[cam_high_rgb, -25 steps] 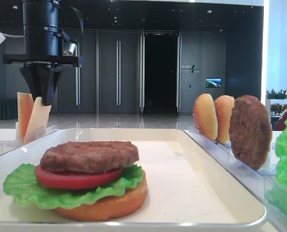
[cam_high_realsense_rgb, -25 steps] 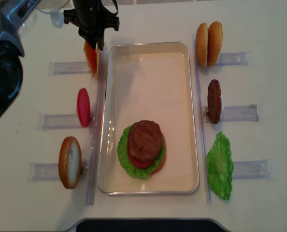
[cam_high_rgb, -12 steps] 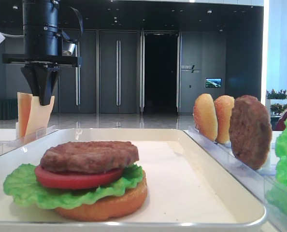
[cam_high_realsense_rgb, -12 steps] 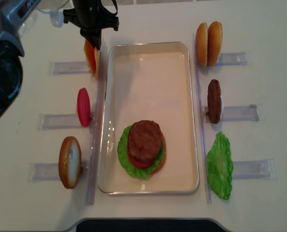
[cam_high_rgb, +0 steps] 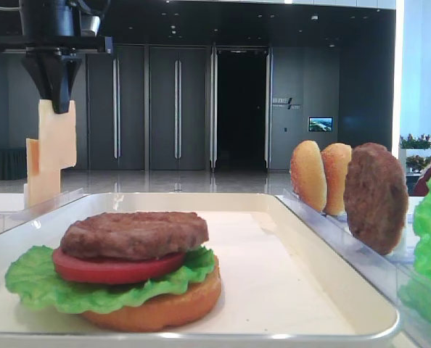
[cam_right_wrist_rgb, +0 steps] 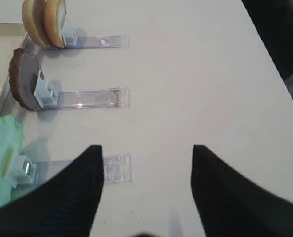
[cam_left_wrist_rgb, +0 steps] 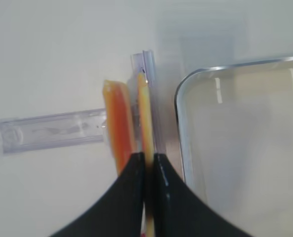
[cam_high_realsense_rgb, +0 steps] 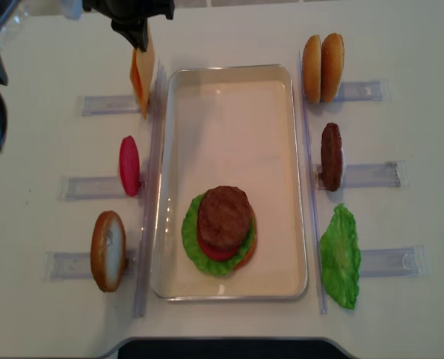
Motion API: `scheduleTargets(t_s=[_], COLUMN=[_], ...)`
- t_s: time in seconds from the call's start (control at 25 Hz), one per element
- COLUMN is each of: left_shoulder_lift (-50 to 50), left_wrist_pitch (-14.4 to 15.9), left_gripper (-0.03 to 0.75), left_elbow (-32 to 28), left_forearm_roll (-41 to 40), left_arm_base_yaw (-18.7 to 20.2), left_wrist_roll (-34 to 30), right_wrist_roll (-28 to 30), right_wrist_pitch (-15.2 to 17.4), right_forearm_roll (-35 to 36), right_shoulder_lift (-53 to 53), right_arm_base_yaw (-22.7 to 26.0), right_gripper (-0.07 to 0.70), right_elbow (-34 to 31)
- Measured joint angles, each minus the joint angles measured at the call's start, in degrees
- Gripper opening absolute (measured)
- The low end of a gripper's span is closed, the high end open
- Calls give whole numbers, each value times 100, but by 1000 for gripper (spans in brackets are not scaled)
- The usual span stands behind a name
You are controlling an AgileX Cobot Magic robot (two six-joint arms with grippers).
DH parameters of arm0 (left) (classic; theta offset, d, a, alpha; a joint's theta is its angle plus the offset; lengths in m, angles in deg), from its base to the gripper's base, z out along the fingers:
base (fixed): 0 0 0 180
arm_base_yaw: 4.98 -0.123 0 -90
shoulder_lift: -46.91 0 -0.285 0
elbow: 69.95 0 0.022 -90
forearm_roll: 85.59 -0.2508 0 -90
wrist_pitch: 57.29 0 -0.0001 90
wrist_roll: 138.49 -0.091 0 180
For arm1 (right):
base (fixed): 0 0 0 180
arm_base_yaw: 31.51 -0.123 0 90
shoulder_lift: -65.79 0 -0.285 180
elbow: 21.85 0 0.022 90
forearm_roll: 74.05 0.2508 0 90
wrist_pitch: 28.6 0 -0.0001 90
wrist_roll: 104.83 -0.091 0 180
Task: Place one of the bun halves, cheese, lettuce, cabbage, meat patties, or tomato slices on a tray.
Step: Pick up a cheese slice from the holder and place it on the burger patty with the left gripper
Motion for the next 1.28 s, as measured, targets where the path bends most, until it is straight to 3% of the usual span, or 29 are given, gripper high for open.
scheduleTargets(t_s=[0.32, 0.72, 0.88, 1.28], left_shoulder_lift=[535, 814, 852, 1314], left_wrist_pitch=[16, 23, 23, 23], left_gripper=[20, 20, 20, 20], left_elbow=[0, 0, -104, -1211], left_forearm_roll=[226, 1484, 1567, 1420], left_arm_base_yaw=[-195, -166, 71, 708], left_wrist_roll=[-56, -159, -47, 516], right_wrist_roll=[0, 0, 0, 0], right_wrist_pitch=[0, 0, 0, 0], right_forearm_roll=[0, 0, 0, 0], right_shoulder_lift=[0, 0, 0, 0], right_arm_base_yaw=[0, 0, 0, 0], right_gripper=[412, 412, 412, 412], right_elbow=[0, 0, 0, 0])
